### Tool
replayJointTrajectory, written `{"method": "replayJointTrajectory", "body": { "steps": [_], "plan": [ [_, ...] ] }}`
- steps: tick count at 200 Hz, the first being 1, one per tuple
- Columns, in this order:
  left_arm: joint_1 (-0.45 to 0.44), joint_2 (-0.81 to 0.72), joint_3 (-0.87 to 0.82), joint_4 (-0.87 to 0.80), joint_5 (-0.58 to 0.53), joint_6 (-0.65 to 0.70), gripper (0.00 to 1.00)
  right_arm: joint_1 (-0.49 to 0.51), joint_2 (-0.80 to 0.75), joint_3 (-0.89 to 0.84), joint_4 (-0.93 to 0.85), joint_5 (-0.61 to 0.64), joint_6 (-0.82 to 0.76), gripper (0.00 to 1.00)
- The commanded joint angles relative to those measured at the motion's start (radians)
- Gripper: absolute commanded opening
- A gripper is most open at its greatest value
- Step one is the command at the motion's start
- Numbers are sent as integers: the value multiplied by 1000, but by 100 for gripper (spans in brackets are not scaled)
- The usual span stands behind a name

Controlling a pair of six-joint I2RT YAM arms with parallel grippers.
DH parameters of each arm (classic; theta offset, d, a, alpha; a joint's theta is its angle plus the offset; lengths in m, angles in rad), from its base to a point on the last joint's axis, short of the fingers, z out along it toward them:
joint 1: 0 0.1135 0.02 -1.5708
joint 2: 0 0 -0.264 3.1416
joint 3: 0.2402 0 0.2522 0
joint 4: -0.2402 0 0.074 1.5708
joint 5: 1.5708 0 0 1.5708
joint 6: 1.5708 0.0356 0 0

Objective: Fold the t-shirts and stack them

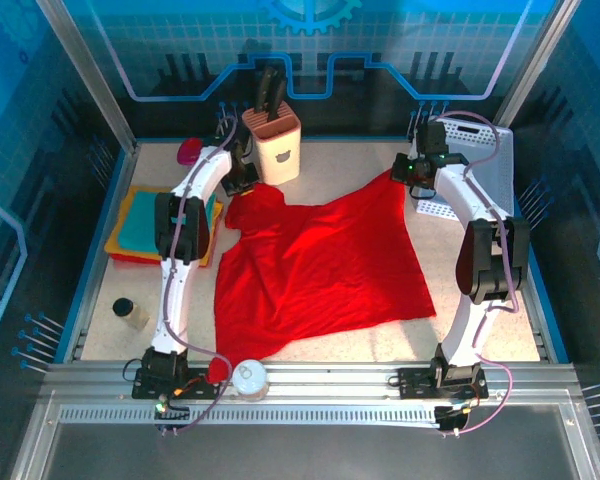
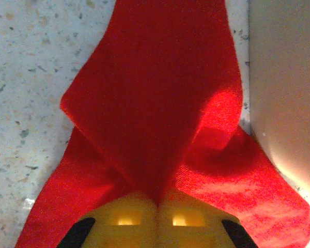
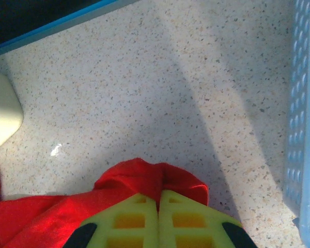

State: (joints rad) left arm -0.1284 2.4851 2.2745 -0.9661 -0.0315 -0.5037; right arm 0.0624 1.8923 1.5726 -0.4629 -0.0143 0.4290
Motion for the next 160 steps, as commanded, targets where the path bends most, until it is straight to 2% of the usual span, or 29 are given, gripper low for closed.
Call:
{"method": "replayJointTrajectory", "body": {
  "steps": [1,61,112,116,125,135,141,148,155,160],
  "plan": [
    [28,-162,-37,56,-35,3,0,-21,-44,-2,77,29,15,0],
    [56,-354,-148,162,-73,64,0,-41,-70,-64,191,15,81,3],
    [54,-293,-96,219,-69,127,2,-46,25,24,99,11,96,10],
    [52,-285,-95,229,-68,131,5,-46,34,34,86,12,96,11],
    [51,-268,-95,248,-70,144,17,-47,52,55,55,14,93,14],
    [49,-246,-78,252,-71,160,22,-47,69,76,21,16,88,22],
    [47,-232,-60,244,-70,169,28,-46,79,89,3,16,86,27],
    [47,-220,-33,225,-64,181,42,-46,84,102,-20,16,82,36],
    [47,-212,-8,198,-57,192,62,-45,81,107,-36,18,79,47],
    [46,-213,4,182,-57,196,68,-45,74,106,-41,20,78,53]
  ]
}}
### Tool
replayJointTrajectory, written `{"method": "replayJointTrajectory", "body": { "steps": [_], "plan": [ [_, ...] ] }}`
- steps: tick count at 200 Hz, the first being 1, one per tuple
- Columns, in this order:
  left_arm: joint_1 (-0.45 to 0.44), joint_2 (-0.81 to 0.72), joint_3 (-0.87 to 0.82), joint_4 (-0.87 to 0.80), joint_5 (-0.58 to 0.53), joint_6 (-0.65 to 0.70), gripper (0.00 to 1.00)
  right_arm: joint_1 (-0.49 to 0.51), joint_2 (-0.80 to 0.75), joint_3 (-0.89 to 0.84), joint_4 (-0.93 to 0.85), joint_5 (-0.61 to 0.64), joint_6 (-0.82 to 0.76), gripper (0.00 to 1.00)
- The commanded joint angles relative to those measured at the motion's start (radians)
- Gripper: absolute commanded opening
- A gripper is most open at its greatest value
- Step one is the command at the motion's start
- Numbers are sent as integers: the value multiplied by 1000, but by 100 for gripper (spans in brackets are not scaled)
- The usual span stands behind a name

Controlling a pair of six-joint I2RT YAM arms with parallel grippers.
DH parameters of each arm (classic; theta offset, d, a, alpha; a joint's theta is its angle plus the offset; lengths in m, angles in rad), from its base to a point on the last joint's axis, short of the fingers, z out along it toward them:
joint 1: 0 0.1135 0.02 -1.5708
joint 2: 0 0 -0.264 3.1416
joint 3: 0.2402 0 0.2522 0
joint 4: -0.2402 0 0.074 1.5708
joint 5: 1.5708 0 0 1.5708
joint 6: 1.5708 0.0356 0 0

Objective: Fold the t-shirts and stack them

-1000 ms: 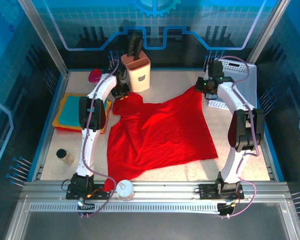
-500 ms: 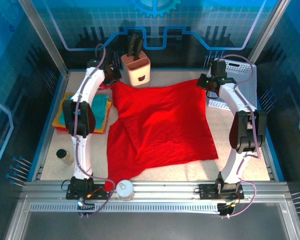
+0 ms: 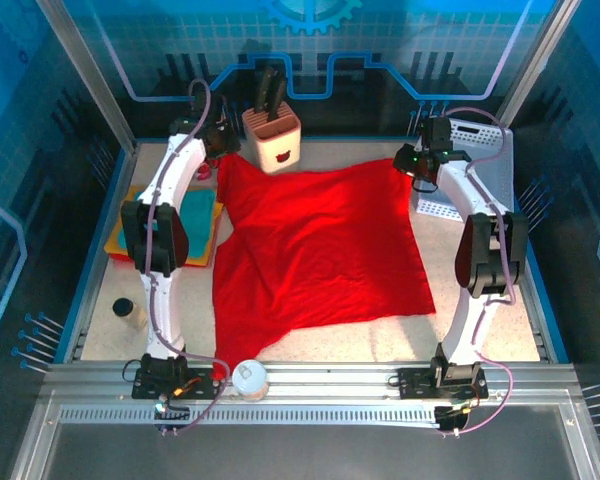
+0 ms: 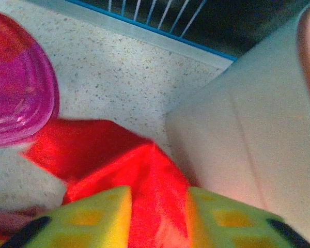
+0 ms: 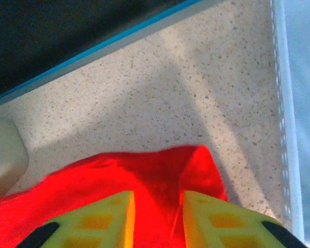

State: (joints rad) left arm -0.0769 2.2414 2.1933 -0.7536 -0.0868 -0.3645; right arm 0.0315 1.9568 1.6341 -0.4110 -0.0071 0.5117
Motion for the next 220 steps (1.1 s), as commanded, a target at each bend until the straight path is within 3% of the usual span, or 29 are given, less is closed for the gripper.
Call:
{"method": "replayJointTrajectory", "body": {
  "steps": [1,10,24,42,70,104,139,183,220],
  "plan": [
    [-6,30,86,-34,-2,58,69,-13,7,43,-93,13,-6,55],
    [-7,12,83,-57,-5,61,77,-12,-6,36,-101,15,-14,69],
    [-9,-39,44,-98,4,62,79,-9,-33,32,-136,21,-24,89],
    [-13,-141,-67,-140,6,44,80,9,-85,5,-179,33,-49,100],
    [-24,-369,-390,-118,35,2,74,53,-224,-143,-169,56,-68,100],
    [-49,-634,-785,-94,50,-42,64,83,-421,-384,-152,-46,-47,100],
    [-72,-802,-1071,-38,46,-95,57,99,-518,-532,-201,-64,-78,100],
    [-132,-766,-1176,17,-31,-103,56,122,-519,-637,-97,-163,-109,100],
    [-141,-646,-1146,21,-111,-108,52,202,-375,-483,-192,-96,-151,100]
  ]
}}
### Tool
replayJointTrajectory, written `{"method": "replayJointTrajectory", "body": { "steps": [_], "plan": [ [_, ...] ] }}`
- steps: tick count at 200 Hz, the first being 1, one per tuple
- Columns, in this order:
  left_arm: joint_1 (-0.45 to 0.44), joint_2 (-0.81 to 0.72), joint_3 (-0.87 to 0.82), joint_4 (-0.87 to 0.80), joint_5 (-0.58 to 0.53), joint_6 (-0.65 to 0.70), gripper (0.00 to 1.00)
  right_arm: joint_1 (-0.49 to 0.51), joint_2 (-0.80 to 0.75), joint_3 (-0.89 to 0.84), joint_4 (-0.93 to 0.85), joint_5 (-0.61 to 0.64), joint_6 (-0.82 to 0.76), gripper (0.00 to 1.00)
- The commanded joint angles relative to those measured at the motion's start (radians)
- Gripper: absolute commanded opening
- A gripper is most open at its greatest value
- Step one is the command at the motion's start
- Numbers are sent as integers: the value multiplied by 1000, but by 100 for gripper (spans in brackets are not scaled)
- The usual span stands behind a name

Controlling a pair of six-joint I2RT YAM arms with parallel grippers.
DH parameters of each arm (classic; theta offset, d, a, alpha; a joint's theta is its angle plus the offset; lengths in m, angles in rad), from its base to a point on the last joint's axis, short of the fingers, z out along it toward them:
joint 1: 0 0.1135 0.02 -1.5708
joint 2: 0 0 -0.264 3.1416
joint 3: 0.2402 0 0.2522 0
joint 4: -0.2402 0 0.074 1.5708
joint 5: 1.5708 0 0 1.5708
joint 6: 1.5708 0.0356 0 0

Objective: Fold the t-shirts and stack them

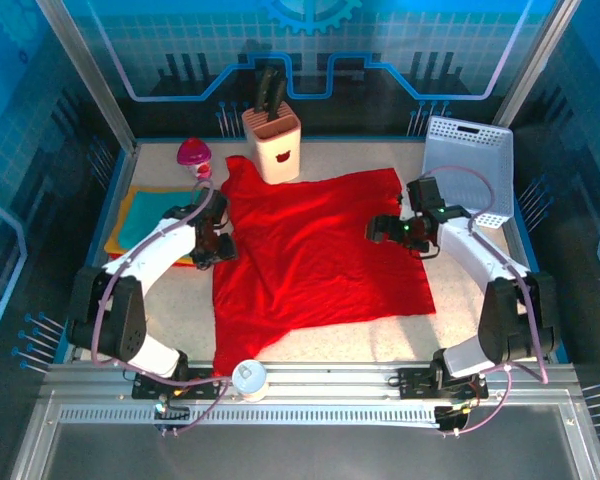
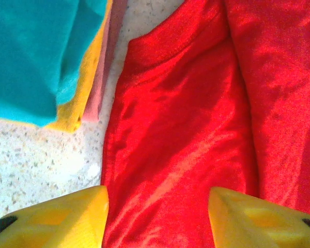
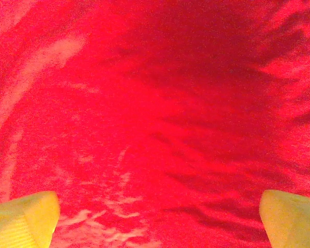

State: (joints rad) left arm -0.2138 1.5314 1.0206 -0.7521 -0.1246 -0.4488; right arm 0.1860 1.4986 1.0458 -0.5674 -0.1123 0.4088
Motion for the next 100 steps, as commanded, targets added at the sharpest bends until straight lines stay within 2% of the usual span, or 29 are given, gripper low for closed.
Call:
{"method": "replayJointTrajectory", "body": {
  "steps": [1,21,56,82,100],
  "plan": [
    [-4,66,27,21,-75,-24,52,48,86,108,-37,10,-49,100],
    [-2,106,24,47,-80,-28,51,63,134,137,-29,15,-51,100],
    [-3,168,12,81,-24,-47,49,64,222,183,12,8,-48,100],
    [-2,197,-14,115,-23,-51,42,64,345,285,3,11,-56,100],
    [-2,207,-19,113,-26,-50,33,67,431,349,-18,16,-48,99]
  ]
}}
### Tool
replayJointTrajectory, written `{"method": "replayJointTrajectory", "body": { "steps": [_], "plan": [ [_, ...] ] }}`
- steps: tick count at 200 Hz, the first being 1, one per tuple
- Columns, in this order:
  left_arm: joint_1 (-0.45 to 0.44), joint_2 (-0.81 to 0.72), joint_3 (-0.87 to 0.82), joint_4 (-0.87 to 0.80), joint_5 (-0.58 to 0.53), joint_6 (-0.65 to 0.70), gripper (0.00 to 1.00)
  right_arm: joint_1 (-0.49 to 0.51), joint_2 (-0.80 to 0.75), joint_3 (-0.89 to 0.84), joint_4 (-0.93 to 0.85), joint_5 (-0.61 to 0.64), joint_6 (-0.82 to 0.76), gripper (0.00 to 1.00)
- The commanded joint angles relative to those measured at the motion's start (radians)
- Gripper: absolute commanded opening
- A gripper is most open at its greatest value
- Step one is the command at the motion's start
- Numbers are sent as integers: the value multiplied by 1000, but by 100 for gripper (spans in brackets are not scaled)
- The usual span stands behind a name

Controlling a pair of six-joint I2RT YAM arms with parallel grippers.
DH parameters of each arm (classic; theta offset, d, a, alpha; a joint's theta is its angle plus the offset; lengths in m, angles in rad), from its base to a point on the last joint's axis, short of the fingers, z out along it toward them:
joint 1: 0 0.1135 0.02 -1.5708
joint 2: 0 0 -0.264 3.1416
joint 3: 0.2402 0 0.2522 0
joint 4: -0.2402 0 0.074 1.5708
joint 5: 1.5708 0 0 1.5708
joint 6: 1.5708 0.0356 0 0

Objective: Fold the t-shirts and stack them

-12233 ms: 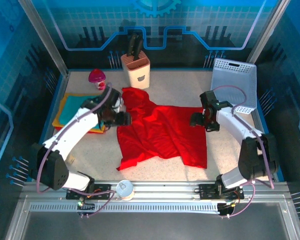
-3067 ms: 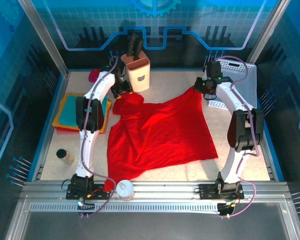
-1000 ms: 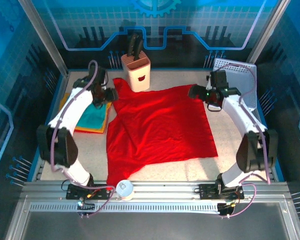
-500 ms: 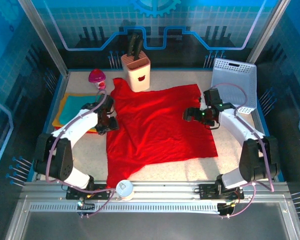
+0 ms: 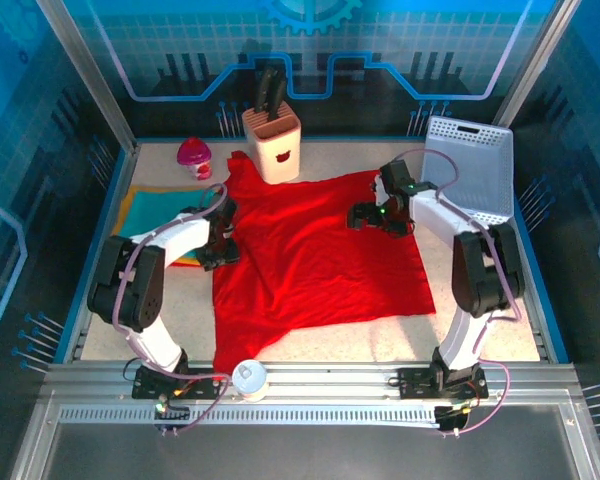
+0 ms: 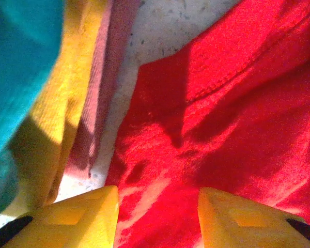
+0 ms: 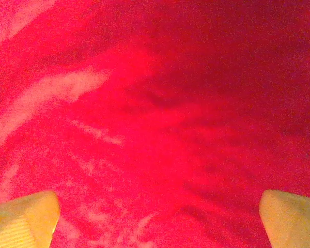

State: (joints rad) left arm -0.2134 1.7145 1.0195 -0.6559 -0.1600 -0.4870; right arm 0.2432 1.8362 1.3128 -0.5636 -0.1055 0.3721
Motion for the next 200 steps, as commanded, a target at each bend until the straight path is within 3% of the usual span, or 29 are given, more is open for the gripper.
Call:
{"method": "replayJointTrajectory", "body": {
  "steps": [1,23,74,170,200],
  "plan": [
    [-3,23,-20,17,9,-13,33,10,96,84,-22,9,-12,99],
    [-2,-16,-61,36,-4,-26,17,6,159,123,-58,67,21,99],
    [-3,-115,-125,13,-24,-33,0,-26,184,120,-81,118,99,98],
    [14,-417,-248,-158,-24,-140,0,-151,109,-24,-78,200,234,90],
    [31,-415,-275,-138,-26,-136,0,-165,60,-81,-39,194,265,90]
  ]
}}
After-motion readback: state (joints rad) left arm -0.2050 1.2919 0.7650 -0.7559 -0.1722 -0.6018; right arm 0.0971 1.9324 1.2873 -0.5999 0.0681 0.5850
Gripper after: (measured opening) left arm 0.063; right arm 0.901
